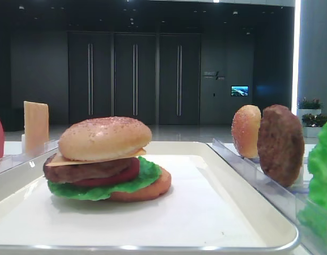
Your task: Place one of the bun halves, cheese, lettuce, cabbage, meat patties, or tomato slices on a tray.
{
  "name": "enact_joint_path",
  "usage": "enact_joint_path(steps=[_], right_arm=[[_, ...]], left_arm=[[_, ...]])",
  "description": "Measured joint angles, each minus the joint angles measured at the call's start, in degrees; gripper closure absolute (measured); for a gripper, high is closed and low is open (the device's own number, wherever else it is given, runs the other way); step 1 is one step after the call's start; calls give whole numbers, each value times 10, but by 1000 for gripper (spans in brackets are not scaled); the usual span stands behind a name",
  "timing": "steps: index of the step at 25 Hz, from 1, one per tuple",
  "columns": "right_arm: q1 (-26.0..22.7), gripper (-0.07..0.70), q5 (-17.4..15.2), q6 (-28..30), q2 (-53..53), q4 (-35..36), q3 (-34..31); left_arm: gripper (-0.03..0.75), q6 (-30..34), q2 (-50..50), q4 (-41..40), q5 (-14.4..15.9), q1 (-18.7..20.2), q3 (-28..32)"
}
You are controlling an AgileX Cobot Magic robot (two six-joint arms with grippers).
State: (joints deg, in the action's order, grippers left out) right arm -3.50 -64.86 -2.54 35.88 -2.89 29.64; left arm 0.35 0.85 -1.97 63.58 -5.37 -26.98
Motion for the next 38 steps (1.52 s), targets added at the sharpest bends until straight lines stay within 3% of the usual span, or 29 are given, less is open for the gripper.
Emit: enact_joint_path(steps=[16,22,38], right_arm=[[0,148,0,6,-349,1,-3],[0,149,-1,38,-363,29,-6],[0,149,-1,40,-363,29,-6]], left_arm=[[326,0,0,0,0,0,0],[326,0,0,0,0,0,0],[326,0,0,0,0,0,0]])
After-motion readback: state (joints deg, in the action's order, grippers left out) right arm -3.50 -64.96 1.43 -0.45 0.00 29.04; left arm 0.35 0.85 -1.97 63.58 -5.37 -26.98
